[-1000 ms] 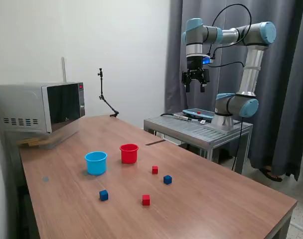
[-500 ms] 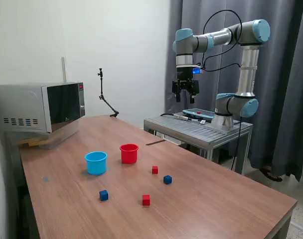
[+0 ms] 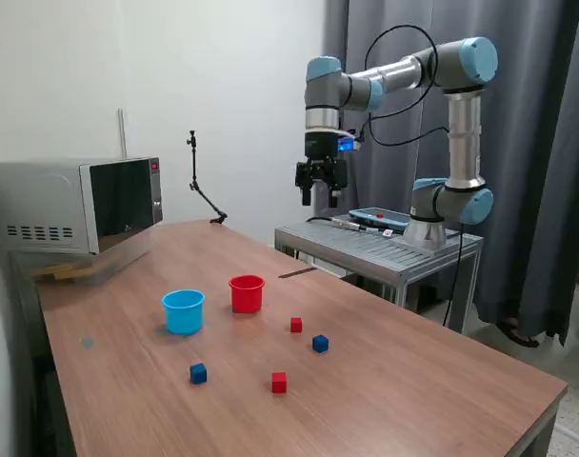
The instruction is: Place red objects in the red bin, and blue objects in the blue bin.
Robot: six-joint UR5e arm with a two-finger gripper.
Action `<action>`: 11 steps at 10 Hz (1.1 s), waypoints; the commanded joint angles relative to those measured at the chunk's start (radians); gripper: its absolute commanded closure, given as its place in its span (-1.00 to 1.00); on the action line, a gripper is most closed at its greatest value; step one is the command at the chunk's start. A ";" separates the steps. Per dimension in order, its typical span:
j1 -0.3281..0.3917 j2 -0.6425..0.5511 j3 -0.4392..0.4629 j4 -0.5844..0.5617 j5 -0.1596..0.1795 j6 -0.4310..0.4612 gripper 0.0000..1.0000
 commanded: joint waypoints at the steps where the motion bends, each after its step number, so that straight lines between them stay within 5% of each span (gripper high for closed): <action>1: 0.029 0.101 -0.064 -0.042 0.014 0.029 -1.00; 11: 0.054 0.315 -0.087 -0.140 0.040 0.068 -1.00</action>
